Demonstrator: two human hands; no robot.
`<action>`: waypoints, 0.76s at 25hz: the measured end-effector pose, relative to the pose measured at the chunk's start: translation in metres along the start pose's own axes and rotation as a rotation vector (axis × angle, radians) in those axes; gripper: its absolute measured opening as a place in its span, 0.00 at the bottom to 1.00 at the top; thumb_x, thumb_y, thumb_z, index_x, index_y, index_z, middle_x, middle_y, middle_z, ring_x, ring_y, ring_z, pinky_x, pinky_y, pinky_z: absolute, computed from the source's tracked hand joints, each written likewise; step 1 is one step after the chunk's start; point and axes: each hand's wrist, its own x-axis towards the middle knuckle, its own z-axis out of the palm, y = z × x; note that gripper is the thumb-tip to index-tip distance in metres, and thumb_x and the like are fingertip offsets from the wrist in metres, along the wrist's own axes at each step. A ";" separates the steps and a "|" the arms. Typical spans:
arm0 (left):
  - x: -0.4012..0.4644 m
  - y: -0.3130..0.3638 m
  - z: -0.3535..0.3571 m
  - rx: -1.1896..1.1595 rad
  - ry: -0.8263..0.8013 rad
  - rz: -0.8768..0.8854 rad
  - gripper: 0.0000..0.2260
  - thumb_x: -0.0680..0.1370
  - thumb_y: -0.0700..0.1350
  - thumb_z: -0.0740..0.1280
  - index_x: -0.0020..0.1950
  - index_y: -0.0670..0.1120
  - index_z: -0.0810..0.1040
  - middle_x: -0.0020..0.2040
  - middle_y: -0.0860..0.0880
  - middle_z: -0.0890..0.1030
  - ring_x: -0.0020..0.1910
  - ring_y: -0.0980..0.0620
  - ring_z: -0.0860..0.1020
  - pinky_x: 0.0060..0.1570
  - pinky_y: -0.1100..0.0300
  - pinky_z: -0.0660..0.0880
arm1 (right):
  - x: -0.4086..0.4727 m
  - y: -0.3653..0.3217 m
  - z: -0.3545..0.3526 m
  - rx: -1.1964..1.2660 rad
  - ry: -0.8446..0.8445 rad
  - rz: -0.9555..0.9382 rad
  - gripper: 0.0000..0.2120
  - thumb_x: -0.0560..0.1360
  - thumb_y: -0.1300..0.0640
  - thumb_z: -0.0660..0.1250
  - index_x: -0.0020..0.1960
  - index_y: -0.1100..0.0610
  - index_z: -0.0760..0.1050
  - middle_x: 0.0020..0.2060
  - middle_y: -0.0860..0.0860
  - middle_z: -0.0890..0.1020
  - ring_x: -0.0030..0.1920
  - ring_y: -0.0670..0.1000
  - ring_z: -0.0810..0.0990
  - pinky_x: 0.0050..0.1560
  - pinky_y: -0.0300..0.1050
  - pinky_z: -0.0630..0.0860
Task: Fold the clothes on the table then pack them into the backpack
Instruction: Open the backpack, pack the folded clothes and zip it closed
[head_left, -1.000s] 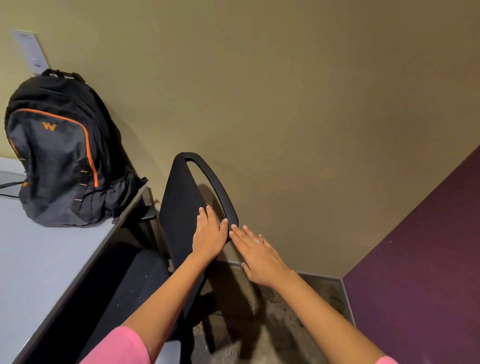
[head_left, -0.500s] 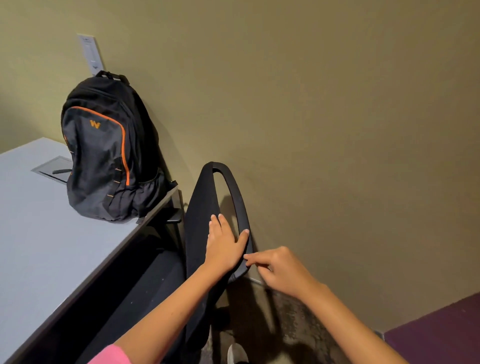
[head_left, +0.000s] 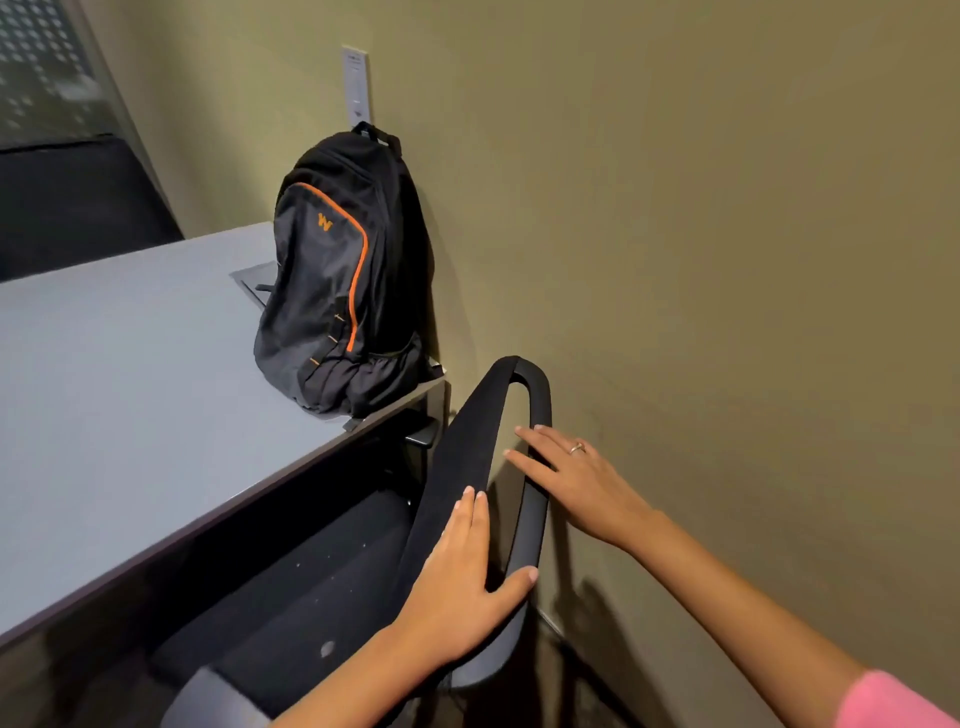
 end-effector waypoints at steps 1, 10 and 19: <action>-0.001 0.003 0.000 0.013 0.004 -0.024 0.41 0.77 0.66 0.56 0.78 0.50 0.35 0.77 0.55 0.34 0.76 0.57 0.35 0.74 0.59 0.43 | 0.007 0.009 0.005 -0.023 -0.028 -0.042 0.50 0.56 0.74 0.75 0.73 0.53 0.63 0.71 0.58 0.68 0.69 0.61 0.70 0.59 0.55 0.74; 0.005 0.024 0.012 0.144 0.114 -0.184 0.40 0.77 0.65 0.57 0.79 0.49 0.39 0.79 0.53 0.40 0.78 0.55 0.43 0.74 0.59 0.48 | 0.056 0.051 0.022 0.001 -0.091 -0.259 0.47 0.54 0.62 0.81 0.71 0.51 0.68 0.69 0.55 0.72 0.70 0.57 0.69 0.64 0.57 0.69; -0.014 0.054 0.026 0.107 0.283 -0.404 0.40 0.75 0.62 0.62 0.79 0.53 0.45 0.78 0.59 0.48 0.76 0.61 0.51 0.72 0.64 0.55 | 0.103 0.068 0.018 0.062 -0.067 -0.585 0.41 0.61 0.60 0.72 0.72 0.47 0.65 0.70 0.51 0.70 0.73 0.54 0.64 0.68 0.58 0.63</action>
